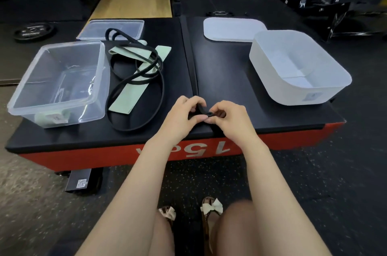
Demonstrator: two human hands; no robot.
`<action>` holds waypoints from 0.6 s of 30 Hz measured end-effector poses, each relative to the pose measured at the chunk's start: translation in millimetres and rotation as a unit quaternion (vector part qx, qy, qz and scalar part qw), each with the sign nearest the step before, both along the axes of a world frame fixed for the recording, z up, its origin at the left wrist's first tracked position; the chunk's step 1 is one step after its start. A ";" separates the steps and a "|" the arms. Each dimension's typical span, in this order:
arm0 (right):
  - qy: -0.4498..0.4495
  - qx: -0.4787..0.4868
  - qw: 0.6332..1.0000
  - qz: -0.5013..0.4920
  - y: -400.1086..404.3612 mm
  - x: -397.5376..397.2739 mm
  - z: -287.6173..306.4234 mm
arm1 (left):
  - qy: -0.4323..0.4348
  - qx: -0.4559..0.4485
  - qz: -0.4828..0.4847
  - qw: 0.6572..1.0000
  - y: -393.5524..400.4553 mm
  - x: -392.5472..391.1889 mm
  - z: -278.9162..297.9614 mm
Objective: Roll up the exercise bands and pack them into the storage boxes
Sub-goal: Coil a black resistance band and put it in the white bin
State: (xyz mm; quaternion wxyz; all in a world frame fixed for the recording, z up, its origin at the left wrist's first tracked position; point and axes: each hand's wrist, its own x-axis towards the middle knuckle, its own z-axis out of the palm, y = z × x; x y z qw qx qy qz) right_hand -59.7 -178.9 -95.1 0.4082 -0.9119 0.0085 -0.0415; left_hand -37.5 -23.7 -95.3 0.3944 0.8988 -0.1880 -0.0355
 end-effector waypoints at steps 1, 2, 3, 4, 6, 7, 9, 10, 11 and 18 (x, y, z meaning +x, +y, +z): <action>0.002 -0.006 1.000 0.015 -2.1 2.4 1.5 | 0.008 -0.001 0.000 1.000 0.0 0.3 -0.9; 0.003 -0.011 1.000 0.029 -4.1 5.0 2.6 | 0.012 -0.001 0.001 1.000 0.0 0.8 -1.5; 0.005 -0.012 0.999 0.041 -6.1 7.2 2.9 | 0.015 -0.002 -0.001 1.000 0.0 1.2 -1.8; 0.006 -0.012 0.999 0.049 -7.8 8.9 2.7 | 0.018 -0.004 -0.004 1.000 -0.1 1.1 -1.2; 0.007 -0.011 0.998 0.059 -9.9 11.7 3.0 | 0.030 -0.003 -0.017 0.999 0.3 1.5 1.8; 0.009 -0.012 0.998 0.063 -10.4 13.1 3.7 | 0.036 0.003 -0.022 0.999 0.5 2.0 3.4; 0.017 -0.016 0.997 0.072 -11.2 15.4 6.9 | 0.043 0.015 -0.024 0.999 -0.1 3.0 5.8; 0.020 -0.014 0.997 0.077 -11.6 16.1 8.5 | 0.043 0.016 -0.020 0.999 -1.0 3.4 6.9; 0.022 -0.011 0.996 0.081 -11.5 16.6 9.5 | 0.042 0.015 -0.012 0.999 -2.3 3.7 7.4; -0.021 -0.013 0.999 -0.034 -4.8 12.5 1.5 | 0.016 0.007 0.085 0.996 -19.5 1.0 6.9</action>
